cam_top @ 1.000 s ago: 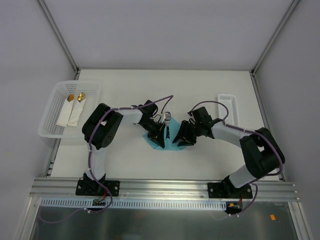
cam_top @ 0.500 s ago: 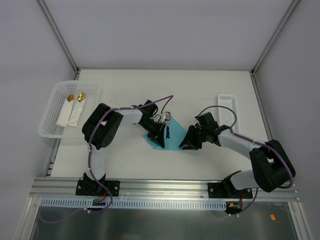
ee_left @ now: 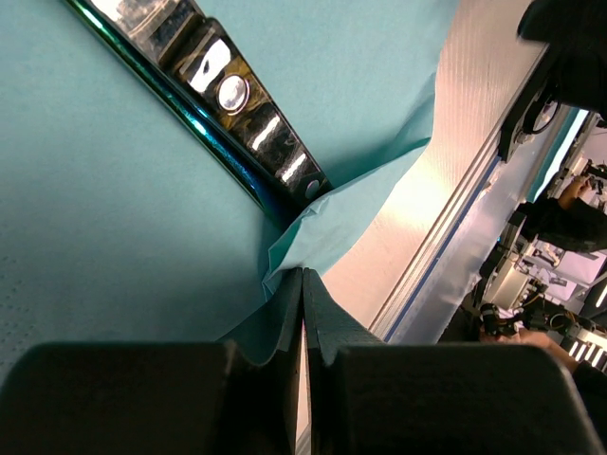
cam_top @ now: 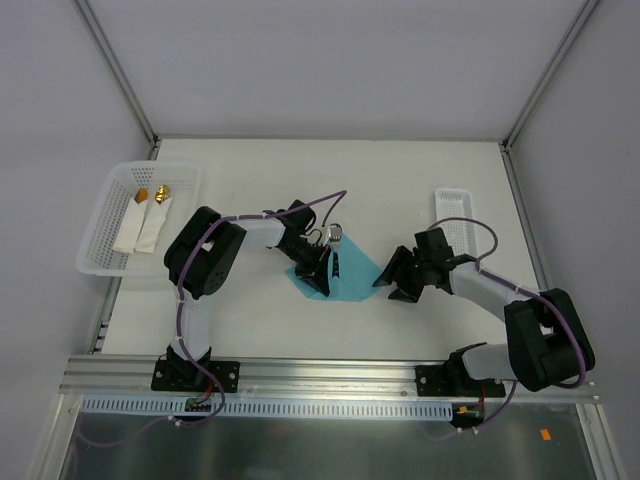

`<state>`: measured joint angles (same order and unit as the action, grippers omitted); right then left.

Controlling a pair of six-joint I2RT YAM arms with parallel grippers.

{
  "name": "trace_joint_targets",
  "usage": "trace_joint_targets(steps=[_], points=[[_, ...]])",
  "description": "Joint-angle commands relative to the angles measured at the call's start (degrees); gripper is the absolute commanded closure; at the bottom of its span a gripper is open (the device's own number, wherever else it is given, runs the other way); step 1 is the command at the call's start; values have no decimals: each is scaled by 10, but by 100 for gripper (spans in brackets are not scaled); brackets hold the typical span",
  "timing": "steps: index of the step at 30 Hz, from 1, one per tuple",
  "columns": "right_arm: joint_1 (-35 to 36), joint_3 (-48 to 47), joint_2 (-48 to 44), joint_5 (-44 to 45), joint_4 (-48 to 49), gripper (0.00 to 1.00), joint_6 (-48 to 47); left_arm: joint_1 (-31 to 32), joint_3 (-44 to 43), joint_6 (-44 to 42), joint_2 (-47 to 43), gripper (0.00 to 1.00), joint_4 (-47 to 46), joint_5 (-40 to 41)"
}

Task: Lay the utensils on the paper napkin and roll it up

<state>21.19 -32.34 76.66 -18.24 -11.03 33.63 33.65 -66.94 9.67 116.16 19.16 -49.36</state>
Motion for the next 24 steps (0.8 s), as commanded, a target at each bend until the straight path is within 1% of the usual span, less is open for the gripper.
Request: trace_joint_targets(steps=[1, 3, 8, 11, 15, 20, 24], points=[[-27, -25, 14, 45, -24, 38, -38, -5, -7, -4, 14, 100, -3, 19], [-29, -34, 29, 49, -24, 36, -45, -5, -7, -4, 14, 100, -3, 19], [-29, -63, 93, 40, 6, 35, -72, -4, -8, -4, 15, 100, -3, 17], [-28, -76, 126, 15, 28, 35, -77, -5, -7, -4, 15, 100, -3, 18], [-26, -77, 182, -40, 61, 36, -67, -5, -8, -3, 16, 100, -3, 18], [-7, -65, 180, -83, 128, 38, -54, -5, -10, -1, 20, 100, -3, 17], [10, -61, 153, -108, 141, 40, -56, -5, -11, -1, 21, 100, -3, 17]])
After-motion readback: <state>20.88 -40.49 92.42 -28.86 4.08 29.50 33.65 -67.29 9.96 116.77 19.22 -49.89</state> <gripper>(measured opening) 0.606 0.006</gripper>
